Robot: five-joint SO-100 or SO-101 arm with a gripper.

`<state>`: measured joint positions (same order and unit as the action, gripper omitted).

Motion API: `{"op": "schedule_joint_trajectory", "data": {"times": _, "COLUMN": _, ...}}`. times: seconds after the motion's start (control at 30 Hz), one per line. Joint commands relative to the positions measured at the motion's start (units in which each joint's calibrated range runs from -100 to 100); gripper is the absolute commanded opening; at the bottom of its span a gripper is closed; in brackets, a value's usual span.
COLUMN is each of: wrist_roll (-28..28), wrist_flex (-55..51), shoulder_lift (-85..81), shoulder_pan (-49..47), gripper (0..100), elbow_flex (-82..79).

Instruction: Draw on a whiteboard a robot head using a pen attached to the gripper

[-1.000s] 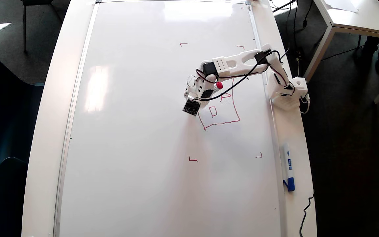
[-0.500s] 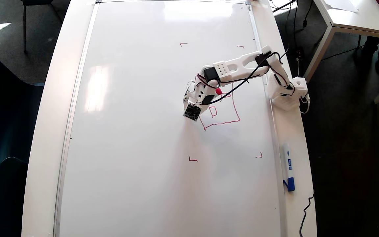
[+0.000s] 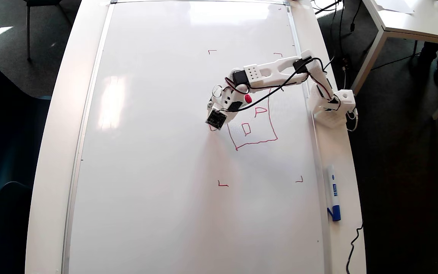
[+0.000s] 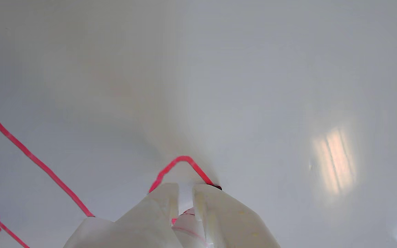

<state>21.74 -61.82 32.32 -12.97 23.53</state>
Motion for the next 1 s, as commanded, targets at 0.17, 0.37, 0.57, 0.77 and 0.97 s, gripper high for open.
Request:
{"op": "schedule_joint_trajectory", "data": {"times": 0.17, "wrist_roll": -1.3, "wrist_flex": -0.4, "shoulder_lift": -1.2, "shoulder_pan": 4.3, "gripper": 1, "elbow_flex": 0.8}}
{"op": "schedule_joint_trajectory", "data": {"times": 0.37, "wrist_roll": -0.9, "wrist_flex": -5.5, "shoulder_lift": -1.3, "shoulder_pan": 4.3, "gripper": 1, "elbow_flex": 0.8}}
{"op": "schedule_joint_trajectory", "data": {"times": 0.57, "wrist_roll": -0.9, "wrist_flex": -8.1, "shoulder_lift": -1.4, "shoulder_pan": 4.3, "gripper": 1, "elbow_flex": 0.7}}
{"op": "schedule_joint_trajectory", "data": {"times": 0.77, "wrist_roll": -0.8, "wrist_flex": -9.4, "shoulder_lift": -1.4, "shoulder_pan": 4.3, "gripper": 1, "elbow_flex": 0.8}}
{"op": "schedule_joint_trajectory", "data": {"times": 0.97, "wrist_roll": -0.8, "wrist_flex": -10.5, "shoulder_lift": -1.4, "shoulder_pan": 4.0, "gripper": 1, "elbow_flex": 0.8}}
